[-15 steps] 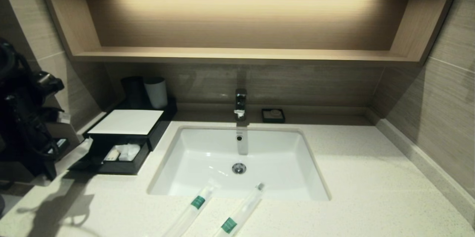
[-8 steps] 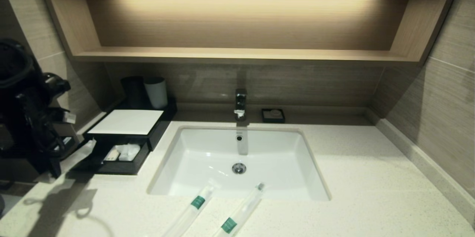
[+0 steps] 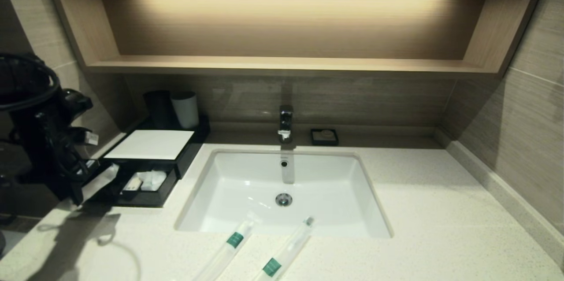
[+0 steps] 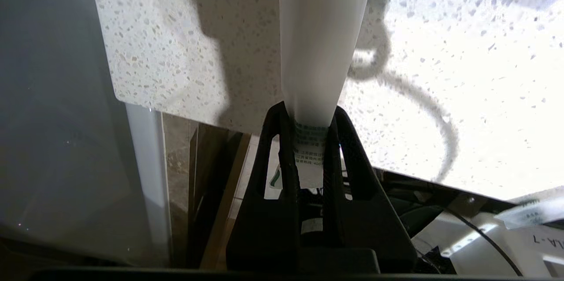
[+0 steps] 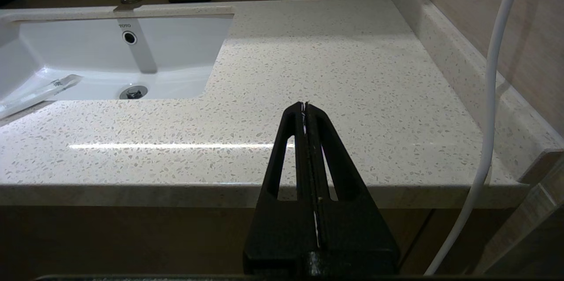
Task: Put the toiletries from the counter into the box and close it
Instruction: Place the bathroom toiletry into the drawer
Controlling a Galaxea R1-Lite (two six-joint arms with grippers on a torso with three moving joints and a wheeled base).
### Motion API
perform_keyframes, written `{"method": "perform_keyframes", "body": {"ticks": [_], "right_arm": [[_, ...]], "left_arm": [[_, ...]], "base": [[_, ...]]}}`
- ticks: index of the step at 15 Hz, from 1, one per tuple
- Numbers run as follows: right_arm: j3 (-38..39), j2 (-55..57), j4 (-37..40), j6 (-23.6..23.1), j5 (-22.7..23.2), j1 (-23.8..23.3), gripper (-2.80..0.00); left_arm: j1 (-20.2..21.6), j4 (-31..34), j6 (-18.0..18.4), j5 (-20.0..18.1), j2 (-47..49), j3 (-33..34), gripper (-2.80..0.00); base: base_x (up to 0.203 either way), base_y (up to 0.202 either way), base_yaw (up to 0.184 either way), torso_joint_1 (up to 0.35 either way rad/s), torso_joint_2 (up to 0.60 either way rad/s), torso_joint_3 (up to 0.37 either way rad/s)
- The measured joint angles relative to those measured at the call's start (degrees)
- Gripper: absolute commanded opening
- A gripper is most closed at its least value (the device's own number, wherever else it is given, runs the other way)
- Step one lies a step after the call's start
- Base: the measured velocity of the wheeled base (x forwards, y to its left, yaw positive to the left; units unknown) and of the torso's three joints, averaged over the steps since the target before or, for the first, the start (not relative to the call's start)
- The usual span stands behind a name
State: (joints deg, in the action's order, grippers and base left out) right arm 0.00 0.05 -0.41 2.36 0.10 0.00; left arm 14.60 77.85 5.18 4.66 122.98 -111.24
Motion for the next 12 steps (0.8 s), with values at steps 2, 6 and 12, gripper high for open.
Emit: {"method": "perform_keyframes", "body": {"ticks": [2, 6, 12], "right_arm": [[0.0, 0.0, 0.0, 0.0, 0.0, 0.0, -2.8], [0.0, 0.0, 0.0, 0.0, 0.0, 0.0, -2.8], [0.0, 0.0, 0.0, 0.0, 0.0, 0.0, -2.8]], "left_arm": [[-0.3, -1.2, 0.0, 0.0, 1.2, -0.2, -2.8], [-0.5, -4.8, 0.0, 0.1, 2.5, -0.3, -2.8], [-0.6, -7.6, 0.0, 0.0, 3.2, -0.3, -2.8]], "base": [[0.0, 0.0, 0.0, 0.0, 0.0, 0.0], [0.0, 0.0, 0.0, 0.0, 0.0, 0.0], [0.0, 0.0, 0.0, 0.0, 0.0, 0.0]]}}
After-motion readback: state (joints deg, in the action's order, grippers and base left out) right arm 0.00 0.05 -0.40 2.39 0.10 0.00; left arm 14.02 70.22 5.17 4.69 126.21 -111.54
